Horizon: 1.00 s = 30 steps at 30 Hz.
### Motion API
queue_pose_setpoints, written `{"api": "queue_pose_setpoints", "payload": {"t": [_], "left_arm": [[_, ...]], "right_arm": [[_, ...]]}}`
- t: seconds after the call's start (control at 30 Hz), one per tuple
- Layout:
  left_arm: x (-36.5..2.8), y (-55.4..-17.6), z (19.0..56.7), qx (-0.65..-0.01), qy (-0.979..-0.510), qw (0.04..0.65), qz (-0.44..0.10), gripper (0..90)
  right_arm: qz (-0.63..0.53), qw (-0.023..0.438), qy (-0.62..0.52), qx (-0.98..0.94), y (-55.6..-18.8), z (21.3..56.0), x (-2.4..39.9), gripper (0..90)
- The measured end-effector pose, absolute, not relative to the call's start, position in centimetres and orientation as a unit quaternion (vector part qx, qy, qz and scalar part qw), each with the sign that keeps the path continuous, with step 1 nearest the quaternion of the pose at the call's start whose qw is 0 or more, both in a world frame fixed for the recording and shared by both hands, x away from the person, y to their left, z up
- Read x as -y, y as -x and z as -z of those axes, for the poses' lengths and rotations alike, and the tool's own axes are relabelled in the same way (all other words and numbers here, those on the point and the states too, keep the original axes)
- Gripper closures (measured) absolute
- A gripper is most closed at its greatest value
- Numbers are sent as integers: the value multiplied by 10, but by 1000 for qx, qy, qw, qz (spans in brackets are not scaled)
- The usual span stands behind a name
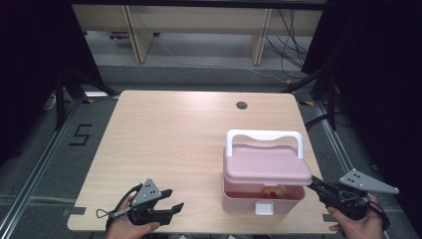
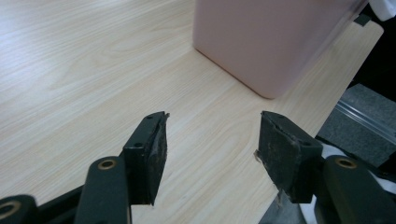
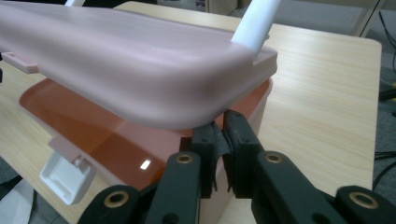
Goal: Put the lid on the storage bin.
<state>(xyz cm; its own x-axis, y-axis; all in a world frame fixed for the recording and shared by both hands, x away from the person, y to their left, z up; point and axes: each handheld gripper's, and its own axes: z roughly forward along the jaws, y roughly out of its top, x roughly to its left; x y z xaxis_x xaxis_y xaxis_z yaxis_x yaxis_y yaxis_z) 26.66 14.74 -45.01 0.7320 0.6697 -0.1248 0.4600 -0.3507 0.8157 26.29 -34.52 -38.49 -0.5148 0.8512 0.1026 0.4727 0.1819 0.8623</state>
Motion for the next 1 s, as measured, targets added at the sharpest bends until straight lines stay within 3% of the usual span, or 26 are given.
{"api": "queue_pose_setpoints", "payload": {"t": [0.63, 1.0], "left_arm": [[-178, -251, 466, -375, -810, 433, -125, 413], [-185, -242, 471, -375, -811, 428, -135, 383]], "right_arm": [[-444, 181, -476, -737, -257, 405, 358, 824], [-437, 215, -480, -730, -262, 409, 373, 770]]}}
